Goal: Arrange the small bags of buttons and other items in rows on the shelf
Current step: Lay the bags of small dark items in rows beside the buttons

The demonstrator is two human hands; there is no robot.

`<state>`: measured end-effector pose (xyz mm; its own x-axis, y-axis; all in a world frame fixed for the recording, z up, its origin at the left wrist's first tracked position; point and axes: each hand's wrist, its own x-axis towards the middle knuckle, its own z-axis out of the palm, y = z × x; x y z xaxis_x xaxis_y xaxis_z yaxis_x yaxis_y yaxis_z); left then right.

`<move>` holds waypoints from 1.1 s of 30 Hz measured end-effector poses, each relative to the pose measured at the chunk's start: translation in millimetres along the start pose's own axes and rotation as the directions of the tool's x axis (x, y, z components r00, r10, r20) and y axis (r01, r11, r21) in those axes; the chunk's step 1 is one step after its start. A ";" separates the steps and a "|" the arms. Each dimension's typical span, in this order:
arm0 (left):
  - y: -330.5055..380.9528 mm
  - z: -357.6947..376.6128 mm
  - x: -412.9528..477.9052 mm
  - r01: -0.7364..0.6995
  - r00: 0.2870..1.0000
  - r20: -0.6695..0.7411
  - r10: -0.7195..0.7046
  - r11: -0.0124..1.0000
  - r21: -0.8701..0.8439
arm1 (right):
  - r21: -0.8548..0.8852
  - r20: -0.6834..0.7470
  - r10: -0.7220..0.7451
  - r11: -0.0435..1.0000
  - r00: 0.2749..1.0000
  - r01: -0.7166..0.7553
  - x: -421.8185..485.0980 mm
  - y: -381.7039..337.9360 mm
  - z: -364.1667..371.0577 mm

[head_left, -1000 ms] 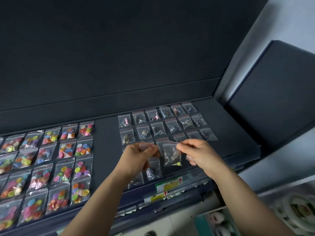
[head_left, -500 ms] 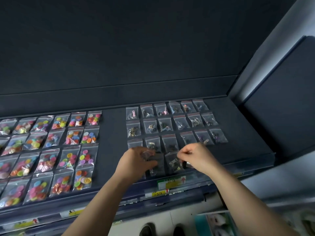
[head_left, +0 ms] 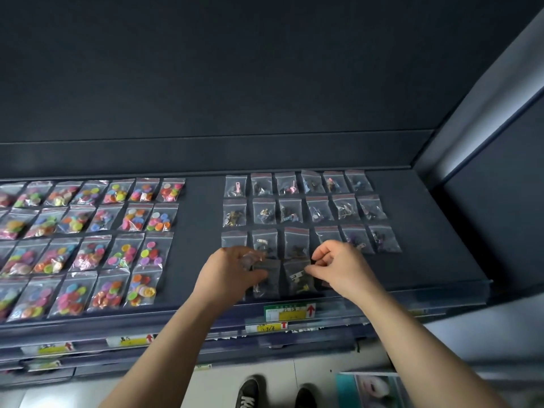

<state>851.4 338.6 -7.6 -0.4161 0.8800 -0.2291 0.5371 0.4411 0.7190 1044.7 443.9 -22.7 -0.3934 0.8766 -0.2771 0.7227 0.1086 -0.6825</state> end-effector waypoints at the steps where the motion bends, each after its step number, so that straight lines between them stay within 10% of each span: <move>1: 2.1 0.0 2.0 0.001 1.000 -0.001 0.000 1.000 0.017 | 0.004 -0.023 -0.025 1.000 0.999 0.025 -0.5 -0.1 -1.3; 15: 12.8 -3.3 31.9 -0.020 1.000 -0.008 0.021 0.997 0.075 | -0.523 0.090 -0.296 0.798 0.951 0.299 29.9 -4.5 -0.1; 33: 5.9 -2.3 18.8 -0.066 0.997 0.043 0.062 0.991 0.119 | -0.289 0.177 -0.246 0.912 0.953 0.289 -6.6 6.0 -4.0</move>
<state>845.0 357.4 -6.2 -0.3500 0.9123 -0.2126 0.6467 0.3996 0.6497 1053.9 440.7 -22.3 -0.6532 0.7258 -0.2160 0.7102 0.4882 -0.5072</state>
